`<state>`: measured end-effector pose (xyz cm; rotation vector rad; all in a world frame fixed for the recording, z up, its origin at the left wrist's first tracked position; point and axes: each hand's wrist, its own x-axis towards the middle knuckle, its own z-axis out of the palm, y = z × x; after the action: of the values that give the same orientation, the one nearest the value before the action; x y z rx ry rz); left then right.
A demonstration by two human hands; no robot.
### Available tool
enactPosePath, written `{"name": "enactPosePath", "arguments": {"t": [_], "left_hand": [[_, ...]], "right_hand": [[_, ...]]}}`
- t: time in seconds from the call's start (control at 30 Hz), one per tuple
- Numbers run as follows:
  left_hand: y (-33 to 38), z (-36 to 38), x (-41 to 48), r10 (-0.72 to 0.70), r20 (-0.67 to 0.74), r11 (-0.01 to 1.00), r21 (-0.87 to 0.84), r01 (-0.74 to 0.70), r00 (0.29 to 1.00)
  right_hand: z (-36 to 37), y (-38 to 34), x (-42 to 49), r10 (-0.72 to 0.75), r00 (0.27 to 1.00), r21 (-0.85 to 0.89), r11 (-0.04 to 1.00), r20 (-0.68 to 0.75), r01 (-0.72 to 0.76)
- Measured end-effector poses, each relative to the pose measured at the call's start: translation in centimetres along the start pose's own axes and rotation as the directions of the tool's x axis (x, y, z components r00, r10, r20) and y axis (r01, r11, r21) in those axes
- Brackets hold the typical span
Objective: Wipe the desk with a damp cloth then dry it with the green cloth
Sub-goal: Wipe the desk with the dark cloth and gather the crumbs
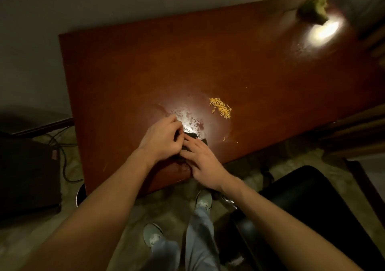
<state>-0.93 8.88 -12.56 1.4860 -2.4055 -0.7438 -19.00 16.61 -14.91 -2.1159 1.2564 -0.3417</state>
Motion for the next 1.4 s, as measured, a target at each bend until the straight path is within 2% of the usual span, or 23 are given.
{"name": "enactPosePath", "arguments": {"t": [0.17,0.3,0.5,0.67,0.93,1.03,1.17,1.27,1.4], "left_hand": [[2.5,1.0,1.3,0.245,0.056,0.963,0.101,-0.250,0.968],[3.7,2.8,2.3,0.350,0.075,0.926,0.123,-0.357,0.934],[4.2,4.1,4.3,0.328,0.002,0.930,0.177,-0.324,0.945],[4.5,3.7,5.5,0.273,-0.073,0.947,0.194,-0.255,0.959],[4.4,3.3,2.7,0.286,-0.022,0.936,0.219,-0.275,0.958],[3.2,2.9,0.4,0.242,-0.006,0.947,0.219,-0.234,0.970],[0.8,1.9,-1.1,0.166,-0.005,0.941,0.300,-0.157,0.986],[-0.2,0.8,-1.7,0.021,-0.029,0.953,0.302,-0.012,0.999],[-1.3,-0.9,-4.0,-0.119,-0.036,0.948,0.293,0.124,0.992]], "right_hand": [[-4.5,4.2,-2.8,-0.074,0.988,-0.142,0.986,0.134,0.093],[-7.3,7.5,-4.4,-0.061,0.971,-0.214,0.970,0.230,0.111],[-10.3,11.4,-2.5,-0.158,0.923,-0.329,0.902,0.351,0.279],[-11.8,12.4,-0.3,-0.221,0.910,-0.371,0.859,0.352,0.353],[-7.4,8.4,-3.2,-0.142,0.969,-0.400,0.891,0.201,0.214],[-4.7,6.3,-3.2,-0.112,0.981,-0.373,0.914,0.155,0.163],[-4.3,4.9,-0.2,-0.098,0.990,-0.336,0.933,0.099,0.126],[-4.4,4.3,3.2,0.028,0.998,-0.293,0.955,-0.065,-0.046],[-3.7,3.3,7.5,0.247,0.929,-0.217,0.925,-0.276,-0.311]]}}
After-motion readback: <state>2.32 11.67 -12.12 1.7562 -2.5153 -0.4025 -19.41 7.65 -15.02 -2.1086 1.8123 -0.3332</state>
